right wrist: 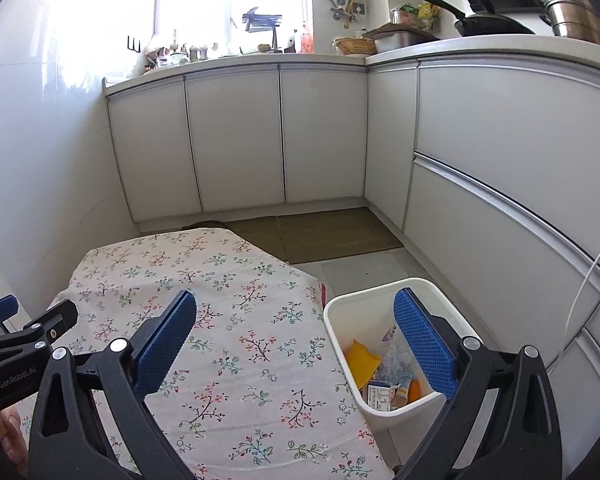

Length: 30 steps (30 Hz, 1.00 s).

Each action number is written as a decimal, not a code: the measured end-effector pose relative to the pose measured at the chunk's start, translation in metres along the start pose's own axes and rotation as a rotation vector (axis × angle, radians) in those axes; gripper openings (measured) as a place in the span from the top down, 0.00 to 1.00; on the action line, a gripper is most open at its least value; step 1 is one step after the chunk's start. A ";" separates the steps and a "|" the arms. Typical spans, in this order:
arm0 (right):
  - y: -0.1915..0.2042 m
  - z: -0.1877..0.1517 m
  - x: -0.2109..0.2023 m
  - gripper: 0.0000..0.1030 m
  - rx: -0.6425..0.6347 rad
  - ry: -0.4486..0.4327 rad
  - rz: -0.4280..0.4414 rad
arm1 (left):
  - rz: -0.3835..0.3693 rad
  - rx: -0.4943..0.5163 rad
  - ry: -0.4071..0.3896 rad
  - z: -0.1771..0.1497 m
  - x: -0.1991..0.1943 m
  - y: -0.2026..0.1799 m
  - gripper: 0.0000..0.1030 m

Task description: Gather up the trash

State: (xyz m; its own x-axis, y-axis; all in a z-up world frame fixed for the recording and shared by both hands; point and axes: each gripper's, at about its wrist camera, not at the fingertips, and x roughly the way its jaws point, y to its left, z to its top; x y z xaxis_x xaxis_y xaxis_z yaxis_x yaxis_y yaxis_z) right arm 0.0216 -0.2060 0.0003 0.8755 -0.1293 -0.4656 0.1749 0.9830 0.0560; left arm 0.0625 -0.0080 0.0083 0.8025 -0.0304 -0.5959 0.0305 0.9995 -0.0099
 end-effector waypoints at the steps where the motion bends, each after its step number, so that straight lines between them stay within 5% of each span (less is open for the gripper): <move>1: 0.000 -0.001 0.000 0.07 0.002 0.000 0.004 | 0.001 -0.002 0.004 0.000 0.001 0.001 0.07; 30: 0.000 -0.004 0.003 0.07 -0.009 -0.001 -0.001 | 0.004 -0.016 0.019 -0.001 0.007 -0.004 0.07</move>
State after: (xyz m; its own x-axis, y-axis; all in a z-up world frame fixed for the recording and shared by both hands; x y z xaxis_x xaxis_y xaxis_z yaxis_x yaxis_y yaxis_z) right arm 0.0229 -0.2061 -0.0047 0.8759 -0.1301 -0.4645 0.1716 0.9840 0.0480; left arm 0.0673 -0.0118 0.0036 0.7913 -0.0262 -0.6108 0.0175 0.9996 -0.0201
